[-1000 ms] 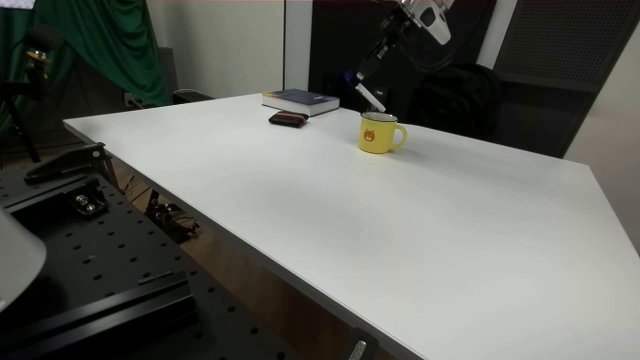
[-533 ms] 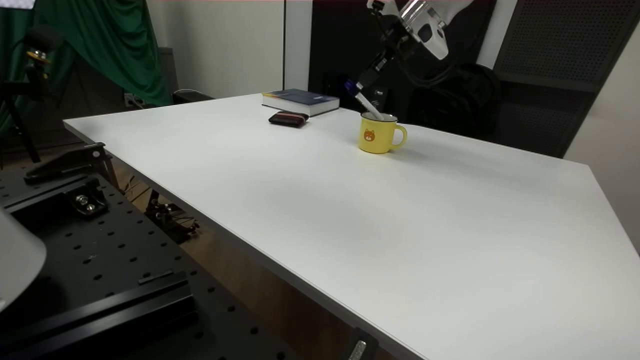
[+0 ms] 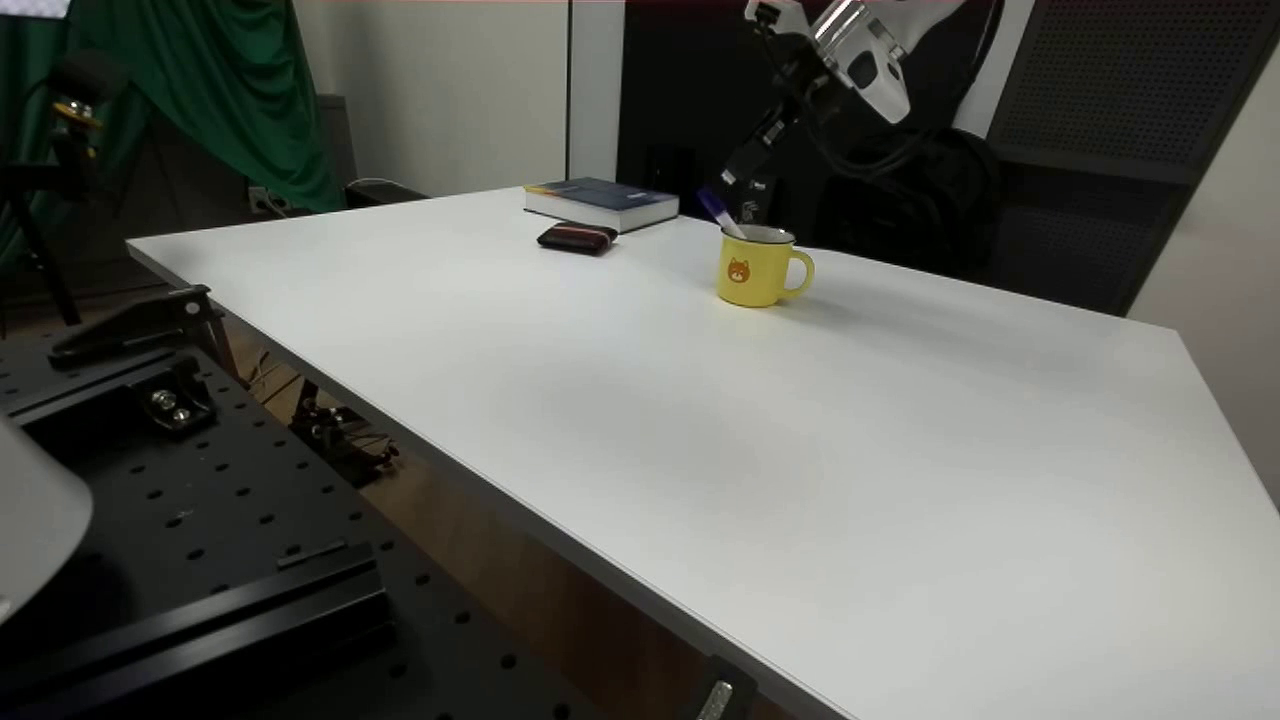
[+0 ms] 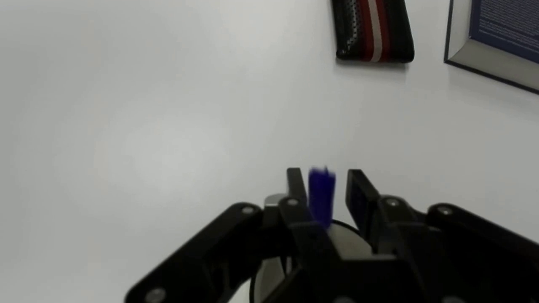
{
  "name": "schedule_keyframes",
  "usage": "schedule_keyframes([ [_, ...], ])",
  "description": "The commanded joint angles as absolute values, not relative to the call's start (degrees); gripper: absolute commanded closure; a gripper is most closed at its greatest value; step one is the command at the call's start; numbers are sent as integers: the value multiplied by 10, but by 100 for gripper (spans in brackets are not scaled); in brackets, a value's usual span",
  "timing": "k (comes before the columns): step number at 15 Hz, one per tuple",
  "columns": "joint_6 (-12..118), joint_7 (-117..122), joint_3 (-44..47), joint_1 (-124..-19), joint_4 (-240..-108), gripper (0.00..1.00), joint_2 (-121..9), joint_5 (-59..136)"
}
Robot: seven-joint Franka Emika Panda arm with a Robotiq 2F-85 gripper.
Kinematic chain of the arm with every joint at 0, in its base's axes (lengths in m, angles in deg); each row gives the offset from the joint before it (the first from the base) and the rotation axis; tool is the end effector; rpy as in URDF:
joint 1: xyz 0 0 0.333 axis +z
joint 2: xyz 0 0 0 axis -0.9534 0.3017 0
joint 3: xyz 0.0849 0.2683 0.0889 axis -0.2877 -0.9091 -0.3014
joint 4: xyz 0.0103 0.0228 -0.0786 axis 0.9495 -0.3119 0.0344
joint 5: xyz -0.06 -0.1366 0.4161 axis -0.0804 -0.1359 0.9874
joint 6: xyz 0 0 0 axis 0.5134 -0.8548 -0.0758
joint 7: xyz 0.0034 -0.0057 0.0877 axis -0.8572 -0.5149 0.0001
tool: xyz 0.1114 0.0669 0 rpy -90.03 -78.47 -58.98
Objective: Put the marker in the mug
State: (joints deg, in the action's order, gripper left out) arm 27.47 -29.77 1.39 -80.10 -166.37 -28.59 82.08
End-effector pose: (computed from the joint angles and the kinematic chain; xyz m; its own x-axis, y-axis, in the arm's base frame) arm 0.7061 -0.0725 0.1440 0.3440 -0.7266 -0.5947 -0.9354 -0.3207 -0.1491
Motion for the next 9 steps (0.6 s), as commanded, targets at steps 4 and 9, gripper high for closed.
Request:
schedule_keyframes([
  [4,263,-282,11,-796,-1644,16,-270,808],
  [9,227,-218,4,-750,-1663,0,-305,700],
])
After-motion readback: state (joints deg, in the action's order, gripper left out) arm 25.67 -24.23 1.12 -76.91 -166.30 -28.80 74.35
